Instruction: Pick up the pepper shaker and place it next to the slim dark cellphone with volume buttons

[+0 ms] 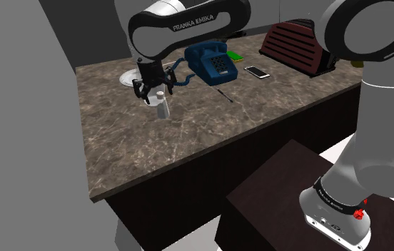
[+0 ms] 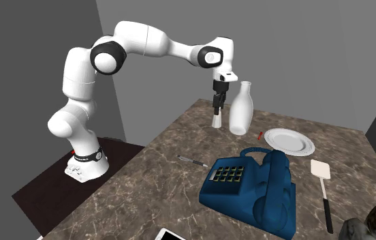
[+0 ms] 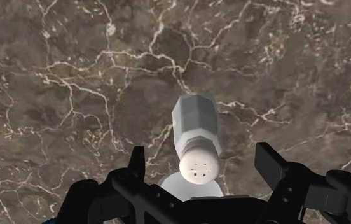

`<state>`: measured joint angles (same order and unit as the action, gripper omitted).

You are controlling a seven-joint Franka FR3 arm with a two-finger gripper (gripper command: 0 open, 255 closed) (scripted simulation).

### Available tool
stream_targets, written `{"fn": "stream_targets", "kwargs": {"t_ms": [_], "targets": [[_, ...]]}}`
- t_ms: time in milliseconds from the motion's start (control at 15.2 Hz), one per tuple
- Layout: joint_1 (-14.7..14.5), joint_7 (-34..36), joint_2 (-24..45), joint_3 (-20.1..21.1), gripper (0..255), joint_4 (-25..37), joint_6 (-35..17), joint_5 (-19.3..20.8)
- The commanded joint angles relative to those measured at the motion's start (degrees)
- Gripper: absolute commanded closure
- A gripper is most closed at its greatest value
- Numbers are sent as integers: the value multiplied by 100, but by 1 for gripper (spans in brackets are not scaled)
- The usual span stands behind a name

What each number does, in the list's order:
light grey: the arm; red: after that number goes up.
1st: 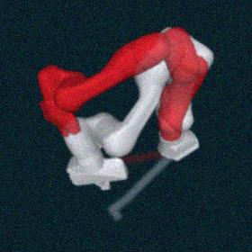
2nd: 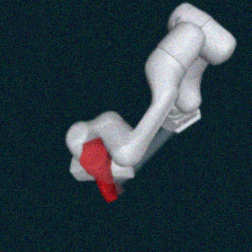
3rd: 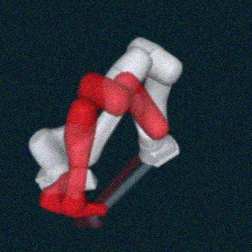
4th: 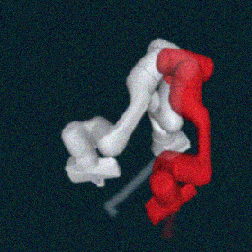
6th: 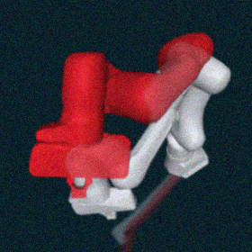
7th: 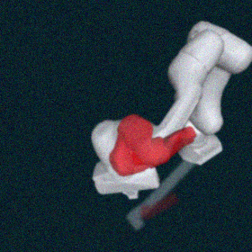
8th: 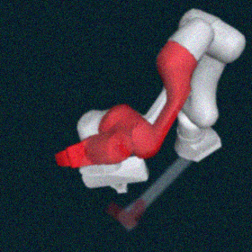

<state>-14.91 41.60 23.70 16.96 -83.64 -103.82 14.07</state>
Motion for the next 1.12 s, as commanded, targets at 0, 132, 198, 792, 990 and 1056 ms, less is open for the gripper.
{"fn": "stream_targets", "kwargs": {"t_ms": [0,132,198,792,990,1056], "targets": [[0,2,1,0,0,-8,-10,1],[0,2,1,0,0,-8,-10,1],[0,2,1,0,0,-6,-8,1],[0,1,0,0,255,-7,-8,0],[-8,-21,-15,5,255,123,134,-11],[-12,-32,-21,8,255,191,207,-15]]}}
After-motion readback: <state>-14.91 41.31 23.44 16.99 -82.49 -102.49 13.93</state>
